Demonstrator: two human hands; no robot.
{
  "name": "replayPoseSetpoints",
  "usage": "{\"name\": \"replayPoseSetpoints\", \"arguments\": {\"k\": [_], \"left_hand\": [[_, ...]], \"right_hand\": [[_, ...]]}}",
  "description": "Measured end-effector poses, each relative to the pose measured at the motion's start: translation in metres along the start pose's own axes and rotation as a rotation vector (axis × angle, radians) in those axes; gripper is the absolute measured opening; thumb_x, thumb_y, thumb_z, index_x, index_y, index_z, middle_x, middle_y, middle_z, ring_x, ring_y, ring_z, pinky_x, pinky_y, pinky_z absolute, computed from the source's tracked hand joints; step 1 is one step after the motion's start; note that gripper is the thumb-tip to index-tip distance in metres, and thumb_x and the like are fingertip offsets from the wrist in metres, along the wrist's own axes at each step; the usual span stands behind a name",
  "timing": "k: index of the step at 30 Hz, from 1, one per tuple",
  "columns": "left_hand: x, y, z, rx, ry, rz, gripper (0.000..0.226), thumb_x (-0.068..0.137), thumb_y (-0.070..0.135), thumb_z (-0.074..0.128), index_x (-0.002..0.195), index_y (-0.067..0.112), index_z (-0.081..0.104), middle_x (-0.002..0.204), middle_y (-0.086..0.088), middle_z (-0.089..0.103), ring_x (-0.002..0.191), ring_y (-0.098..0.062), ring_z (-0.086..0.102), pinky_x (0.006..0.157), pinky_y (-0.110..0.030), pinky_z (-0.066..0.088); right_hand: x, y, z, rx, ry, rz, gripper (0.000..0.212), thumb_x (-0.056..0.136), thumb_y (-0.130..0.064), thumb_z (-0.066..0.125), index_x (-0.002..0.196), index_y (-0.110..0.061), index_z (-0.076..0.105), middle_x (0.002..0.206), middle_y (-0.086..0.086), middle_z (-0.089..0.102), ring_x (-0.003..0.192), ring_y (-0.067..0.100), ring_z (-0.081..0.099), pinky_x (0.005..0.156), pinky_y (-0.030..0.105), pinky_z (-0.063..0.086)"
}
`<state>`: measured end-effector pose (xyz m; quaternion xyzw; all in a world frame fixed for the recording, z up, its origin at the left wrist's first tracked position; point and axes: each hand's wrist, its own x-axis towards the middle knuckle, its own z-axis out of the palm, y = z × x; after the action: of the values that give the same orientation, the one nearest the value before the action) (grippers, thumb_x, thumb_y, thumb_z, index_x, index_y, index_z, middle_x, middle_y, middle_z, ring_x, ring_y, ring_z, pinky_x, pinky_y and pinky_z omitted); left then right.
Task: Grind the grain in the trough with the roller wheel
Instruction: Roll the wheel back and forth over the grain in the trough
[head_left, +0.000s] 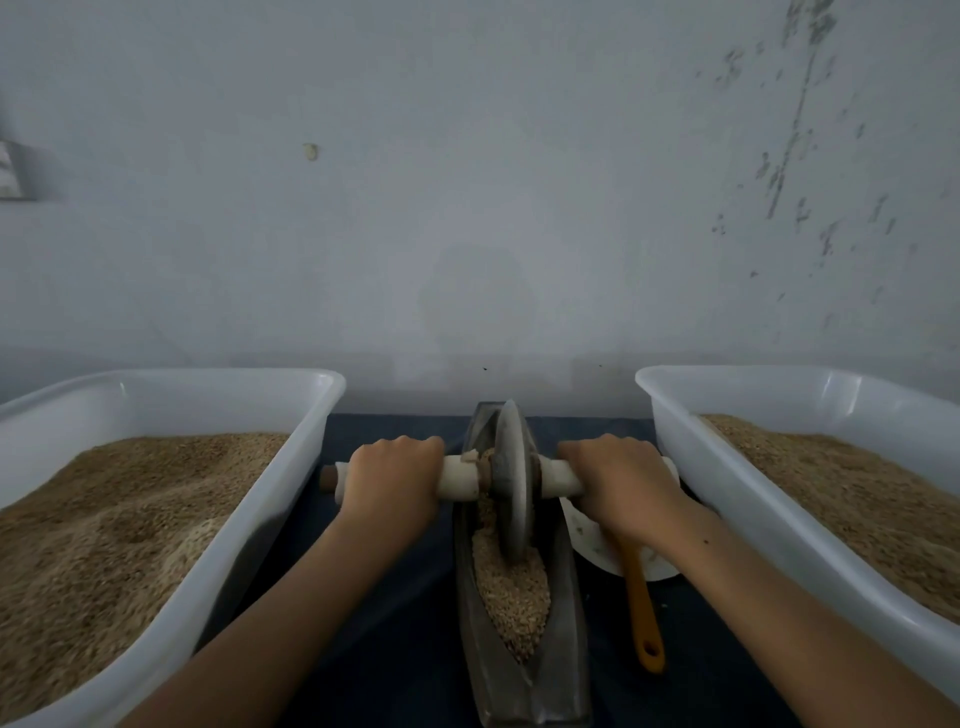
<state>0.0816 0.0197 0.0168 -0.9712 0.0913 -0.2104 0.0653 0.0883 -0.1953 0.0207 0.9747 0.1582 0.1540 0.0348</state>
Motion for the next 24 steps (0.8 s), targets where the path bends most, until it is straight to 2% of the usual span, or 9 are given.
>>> {"name": "replayPoseSetpoints", "arguments": {"k": [5,9,12,17,20,24], "left_hand": [[0.001,-0.006,-0.008,0.008,-0.258,0.020,0.036,0.084,0.033,0.064,0.115,0.019,0.055,0.105,0.001,0.062,0.095,-0.016,0.059,0.077,-0.027,0.042],[0.000,-0.007,-0.010,0.016,-0.286,0.020,0.035,0.083,0.034,0.065,0.114,0.020,0.055,0.101,0.002,0.061,0.088,-0.014,0.056,0.072,-0.026,0.040],[0.001,-0.003,-0.006,-0.001,-0.206,-0.002,0.028,0.086,0.030,0.061,0.112,0.021,0.056,0.102,0.002,0.061,0.090,-0.014,0.058,0.072,-0.026,0.039],[-0.001,0.001,0.001,-0.017,-0.002,-0.037,0.019,0.092,0.029,0.053,0.108,0.021,0.048,0.104,0.004,0.061,0.094,-0.015,0.059,0.071,-0.025,0.035],[-0.002,0.003,0.002,0.010,0.065,-0.022,0.019,0.091,0.030,0.053,0.106,0.021,0.047,0.103,0.006,0.061,0.094,-0.013,0.059,0.071,-0.023,0.032],[0.001,-0.002,0.000,-0.004,-0.037,-0.005,0.024,0.089,0.033,0.056,0.110,0.022,0.051,0.103,0.004,0.061,0.092,-0.014,0.059,0.071,-0.025,0.037]], "right_hand": [[0.001,0.000,-0.015,-0.027,-0.271,-0.044,0.025,0.083,-0.027,0.066,0.107,-0.023,0.060,0.096,-0.001,0.064,0.086,0.018,0.061,0.064,0.028,0.039],[0.001,0.001,-0.019,-0.006,-0.365,-0.040,0.029,0.081,-0.029,0.068,0.109,-0.023,0.061,0.095,0.000,0.065,0.084,0.016,0.061,0.061,0.026,0.041],[0.003,0.001,-0.012,-0.002,-0.284,-0.022,0.023,0.083,-0.026,0.065,0.106,-0.023,0.061,0.094,-0.001,0.064,0.083,0.016,0.061,0.058,0.026,0.037],[0.002,-0.002,0.006,-0.011,0.088,0.010,0.014,0.090,-0.022,0.053,0.103,-0.027,0.051,0.095,-0.003,0.063,0.088,0.020,0.060,0.067,0.030,0.034],[0.001,0.000,0.009,0.027,0.108,0.004,0.010,0.091,-0.024,0.052,0.100,-0.027,0.049,0.093,-0.004,0.063,0.087,0.020,0.061,0.067,0.031,0.037],[0.000,0.000,0.000,0.011,0.012,-0.017,0.011,0.090,-0.021,0.055,0.097,-0.028,0.051,0.096,-0.002,0.064,0.087,0.020,0.060,0.068,0.030,0.036]]}}
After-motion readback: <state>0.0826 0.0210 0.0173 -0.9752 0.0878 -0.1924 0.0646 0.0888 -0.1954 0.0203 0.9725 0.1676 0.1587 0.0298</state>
